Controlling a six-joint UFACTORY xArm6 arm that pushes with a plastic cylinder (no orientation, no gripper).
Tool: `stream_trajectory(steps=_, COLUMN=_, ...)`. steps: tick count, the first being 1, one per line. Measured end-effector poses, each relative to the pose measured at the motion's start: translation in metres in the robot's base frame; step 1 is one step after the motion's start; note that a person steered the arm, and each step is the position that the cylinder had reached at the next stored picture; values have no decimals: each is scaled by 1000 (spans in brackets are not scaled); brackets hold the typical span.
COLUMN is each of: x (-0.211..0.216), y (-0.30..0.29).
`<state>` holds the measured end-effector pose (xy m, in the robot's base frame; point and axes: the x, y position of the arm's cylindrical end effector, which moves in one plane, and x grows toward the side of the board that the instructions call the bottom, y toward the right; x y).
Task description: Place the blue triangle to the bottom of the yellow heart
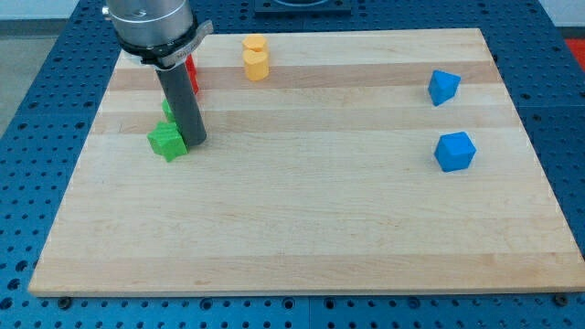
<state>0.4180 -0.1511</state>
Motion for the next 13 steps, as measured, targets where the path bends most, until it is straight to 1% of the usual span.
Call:
stream_trajectory(steps=2, x=-34, y=19)
stream_trajectory(steps=5, x=-37, y=-7)
stream_trajectory(steps=6, x=-37, y=7)
stream_trajectory(steps=7, x=-46, y=54)
stream_trajectory(steps=8, x=-93, y=111)
stream_trajectory(steps=9, x=-158, y=195)
stream_trajectory(steps=10, x=-223, y=292)
stream_trajectory(steps=11, x=-189, y=409)
stream_trajectory(steps=12, x=-123, y=453)
stream_trajectory(steps=13, x=-118, y=453)
